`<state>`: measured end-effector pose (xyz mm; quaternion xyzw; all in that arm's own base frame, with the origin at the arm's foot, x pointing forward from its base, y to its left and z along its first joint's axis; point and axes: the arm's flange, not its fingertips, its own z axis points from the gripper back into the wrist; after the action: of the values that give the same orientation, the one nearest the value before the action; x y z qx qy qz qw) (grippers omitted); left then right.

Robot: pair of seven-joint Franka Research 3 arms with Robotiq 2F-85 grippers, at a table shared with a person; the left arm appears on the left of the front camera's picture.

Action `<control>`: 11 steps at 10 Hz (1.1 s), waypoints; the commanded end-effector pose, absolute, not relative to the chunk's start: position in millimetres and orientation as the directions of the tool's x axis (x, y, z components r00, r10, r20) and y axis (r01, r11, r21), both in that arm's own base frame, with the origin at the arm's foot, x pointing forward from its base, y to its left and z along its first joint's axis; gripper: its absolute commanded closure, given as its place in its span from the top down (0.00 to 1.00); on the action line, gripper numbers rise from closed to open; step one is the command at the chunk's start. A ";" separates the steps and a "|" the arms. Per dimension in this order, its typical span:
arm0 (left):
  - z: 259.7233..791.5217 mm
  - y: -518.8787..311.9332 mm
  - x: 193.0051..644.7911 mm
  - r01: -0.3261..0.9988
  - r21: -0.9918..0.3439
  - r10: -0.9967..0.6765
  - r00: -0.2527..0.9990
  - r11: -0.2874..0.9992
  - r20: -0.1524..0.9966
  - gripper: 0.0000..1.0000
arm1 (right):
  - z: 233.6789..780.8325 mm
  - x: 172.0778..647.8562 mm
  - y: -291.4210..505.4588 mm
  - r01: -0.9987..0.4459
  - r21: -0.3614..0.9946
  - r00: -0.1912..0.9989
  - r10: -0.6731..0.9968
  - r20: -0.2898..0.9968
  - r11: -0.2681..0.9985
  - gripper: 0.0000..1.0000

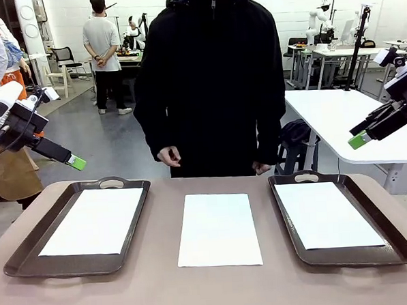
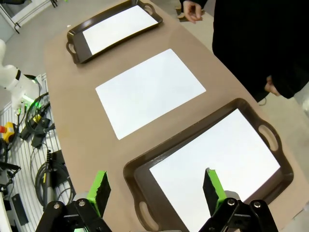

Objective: Sort the A4 documents.
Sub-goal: Receive the A4 Paper.

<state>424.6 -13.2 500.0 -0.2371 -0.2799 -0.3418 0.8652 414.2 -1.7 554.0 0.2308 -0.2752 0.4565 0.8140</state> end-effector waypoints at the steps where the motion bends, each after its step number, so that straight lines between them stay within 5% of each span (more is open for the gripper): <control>1: 500.2 -12.5 424.2 0.725 -0.220 -0.457 0.608 0.653 0.649 1.00 | 553.7 414.6 0.1 -0.875 0.111 0.420 0.628 0.655 0.470 1.00; 11: 500.2 -12.5 424.2 0.725 -0.220 -0.457 0.608 0.653 0.649 1.00 | 553.7 414.6 0.1 -0.875 0.111 0.420 0.628 0.655 0.470 1.00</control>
<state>424.6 -13.2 500.0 -0.2371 -0.2799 -0.3418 0.8652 414.3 -1.1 554.0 0.2310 -0.2751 0.4572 0.8136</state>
